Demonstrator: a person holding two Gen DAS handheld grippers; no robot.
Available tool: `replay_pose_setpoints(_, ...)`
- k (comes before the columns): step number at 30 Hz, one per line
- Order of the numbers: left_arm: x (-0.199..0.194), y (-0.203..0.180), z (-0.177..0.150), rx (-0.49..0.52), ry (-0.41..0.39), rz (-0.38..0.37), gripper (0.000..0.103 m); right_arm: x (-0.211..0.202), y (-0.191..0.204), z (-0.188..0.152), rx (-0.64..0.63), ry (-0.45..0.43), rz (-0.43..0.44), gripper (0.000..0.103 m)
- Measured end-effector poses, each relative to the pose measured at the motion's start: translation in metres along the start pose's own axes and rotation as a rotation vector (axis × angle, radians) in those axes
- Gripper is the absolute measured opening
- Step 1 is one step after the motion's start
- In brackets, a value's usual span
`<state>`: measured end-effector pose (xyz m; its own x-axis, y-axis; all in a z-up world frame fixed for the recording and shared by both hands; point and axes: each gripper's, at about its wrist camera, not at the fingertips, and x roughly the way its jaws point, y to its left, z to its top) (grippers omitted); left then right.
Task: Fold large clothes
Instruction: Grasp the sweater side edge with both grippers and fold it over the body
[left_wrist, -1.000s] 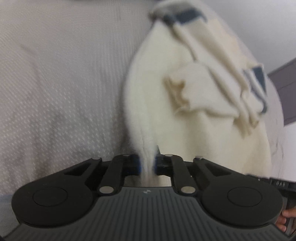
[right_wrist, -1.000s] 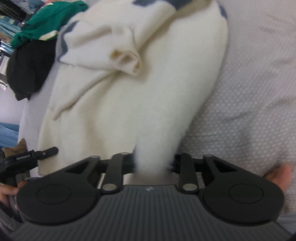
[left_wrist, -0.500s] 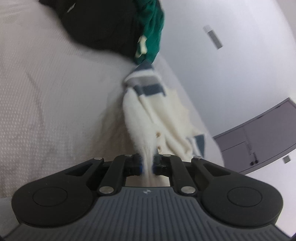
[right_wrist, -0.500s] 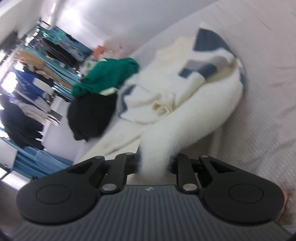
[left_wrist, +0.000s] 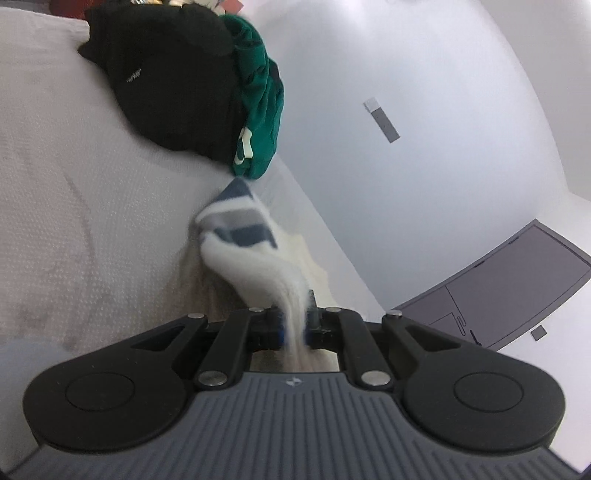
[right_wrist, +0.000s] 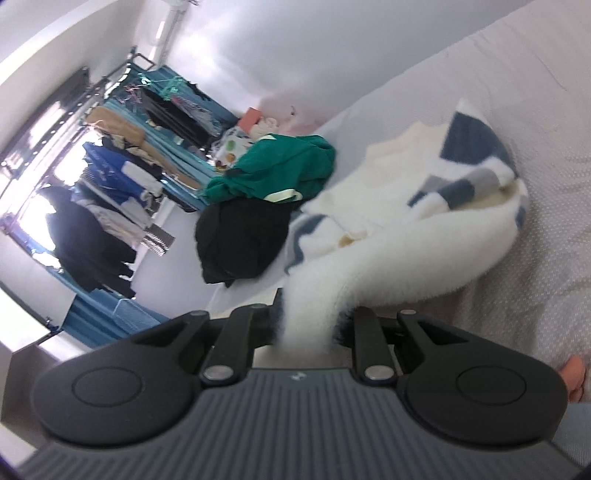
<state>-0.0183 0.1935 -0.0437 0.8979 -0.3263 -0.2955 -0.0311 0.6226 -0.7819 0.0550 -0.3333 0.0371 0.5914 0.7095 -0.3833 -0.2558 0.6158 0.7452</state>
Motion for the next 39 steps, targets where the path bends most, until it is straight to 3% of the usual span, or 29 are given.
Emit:
replay_pose_setpoints(11, -0.076, -0.026, -0.037, 0.072, -0.047, -0.033, 0.009, -0.046, 0.012, -0.034, 0.058, -0.053, 0.068, 0.019)
replay_pose_setpoints(15, -0.071, -0.040, -0.031, 0.126, -0.070, -0.035, 0.009, -0.042, 0.014, -0.033, 0.064, -0.073, 0.046, 0.019)
replay_pose_setpoints(23, 0.039, -0.072, 0.039, 0.181, -0.078, -0.033, 0.010, 0.011, -0.024, 0.036, 0.253, -0.170, 0.041, 0.019)
replay_pose_setpoints(32, 0.215, -0.102, 0.098, 0.310, -0.055, 0.155, 0.010, 0.116, -0.074, 0.128, 0.415, -0.256, -0.085, 0.020)
replay_pose_setpoints(39, 0.344, -0.072, 0.106, 0.395, 0.013, 0.292, 0.010, 0.192, -0.139, 0.151, 0.508, -0.220, -0.194, 0.020)
